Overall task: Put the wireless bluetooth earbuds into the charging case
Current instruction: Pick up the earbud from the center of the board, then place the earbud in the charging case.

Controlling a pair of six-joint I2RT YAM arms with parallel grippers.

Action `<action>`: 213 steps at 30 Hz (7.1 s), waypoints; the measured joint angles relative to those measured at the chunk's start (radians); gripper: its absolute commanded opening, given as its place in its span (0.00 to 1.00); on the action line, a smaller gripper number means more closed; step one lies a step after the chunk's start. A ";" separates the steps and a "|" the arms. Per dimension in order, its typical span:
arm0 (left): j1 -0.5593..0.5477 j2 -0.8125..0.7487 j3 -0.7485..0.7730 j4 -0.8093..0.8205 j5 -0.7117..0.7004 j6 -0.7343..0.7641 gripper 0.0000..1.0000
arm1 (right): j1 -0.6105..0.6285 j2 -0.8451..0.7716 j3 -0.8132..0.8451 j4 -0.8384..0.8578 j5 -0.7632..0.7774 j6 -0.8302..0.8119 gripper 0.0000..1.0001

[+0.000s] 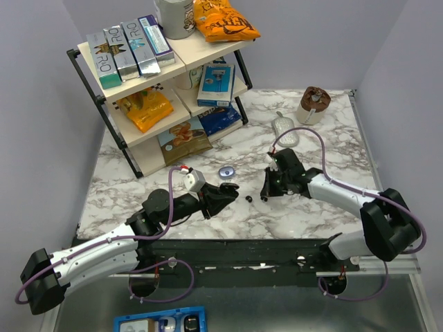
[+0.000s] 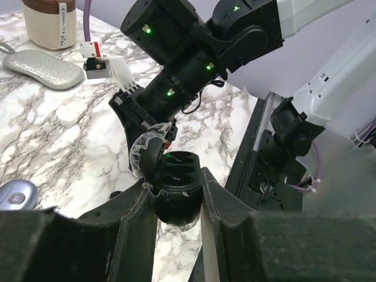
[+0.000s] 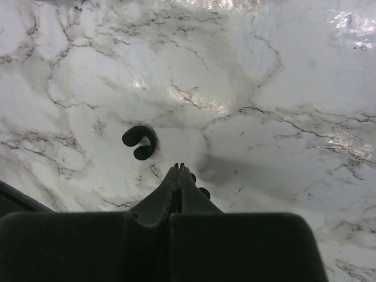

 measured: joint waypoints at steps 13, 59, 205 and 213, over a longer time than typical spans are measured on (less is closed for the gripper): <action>0.000 -0.004 -0.006 0.004 -0.014 -0.001 0.00 | -0.063 -0.130 -0.021 0.043 -0.113 0.058 0.01; 0.036 0.406 -0.013 0.579 0.259 0.098 0.00 | -0.080 -0.499 0.161 -0.035 -0.768 0.059 0.01; 0.002 0.518 0.048 0.752 0.297 -0.067 0.00 | 0.057 -0.491 0.362 -0.173 -0.486 -0.093 0.36; 0.002 0.509 0.048 0.740 0.308 -0.066 0.00 | 0.057 -0.489 0.405 -0.291 -0.451 -0.221 0.36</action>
